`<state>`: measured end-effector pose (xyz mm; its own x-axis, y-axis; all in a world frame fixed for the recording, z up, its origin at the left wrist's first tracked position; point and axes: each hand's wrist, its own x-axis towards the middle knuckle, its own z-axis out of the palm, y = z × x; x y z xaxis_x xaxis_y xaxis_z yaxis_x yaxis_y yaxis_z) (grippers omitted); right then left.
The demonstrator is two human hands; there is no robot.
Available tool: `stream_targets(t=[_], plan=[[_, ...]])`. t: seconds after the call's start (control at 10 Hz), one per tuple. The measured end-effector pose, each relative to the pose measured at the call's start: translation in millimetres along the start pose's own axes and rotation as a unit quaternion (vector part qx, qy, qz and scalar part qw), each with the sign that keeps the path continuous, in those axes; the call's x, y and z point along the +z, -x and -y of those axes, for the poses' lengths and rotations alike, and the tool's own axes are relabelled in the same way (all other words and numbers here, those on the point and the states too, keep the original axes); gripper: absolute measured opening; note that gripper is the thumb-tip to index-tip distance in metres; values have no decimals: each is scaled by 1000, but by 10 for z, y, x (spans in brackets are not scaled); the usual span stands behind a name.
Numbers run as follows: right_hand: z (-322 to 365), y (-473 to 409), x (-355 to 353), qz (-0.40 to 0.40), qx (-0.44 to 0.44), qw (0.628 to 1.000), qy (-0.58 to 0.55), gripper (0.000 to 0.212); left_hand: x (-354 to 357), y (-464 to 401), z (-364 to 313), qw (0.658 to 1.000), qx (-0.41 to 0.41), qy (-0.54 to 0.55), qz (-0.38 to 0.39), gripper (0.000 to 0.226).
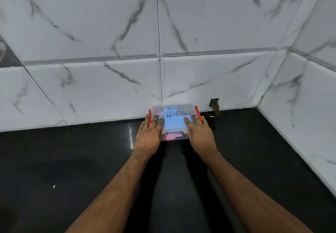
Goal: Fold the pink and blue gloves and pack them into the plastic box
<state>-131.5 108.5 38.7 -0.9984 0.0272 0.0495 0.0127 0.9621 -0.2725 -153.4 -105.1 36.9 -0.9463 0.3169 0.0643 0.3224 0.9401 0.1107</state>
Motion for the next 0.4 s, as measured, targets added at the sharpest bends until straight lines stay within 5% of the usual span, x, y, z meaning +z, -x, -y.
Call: stream_targets(t=[0.4], plan=[[8, -11, -82, 8, -9, 1000, 13, 73, -17, 83, -41, 997, -53, 4, -54, 68]])
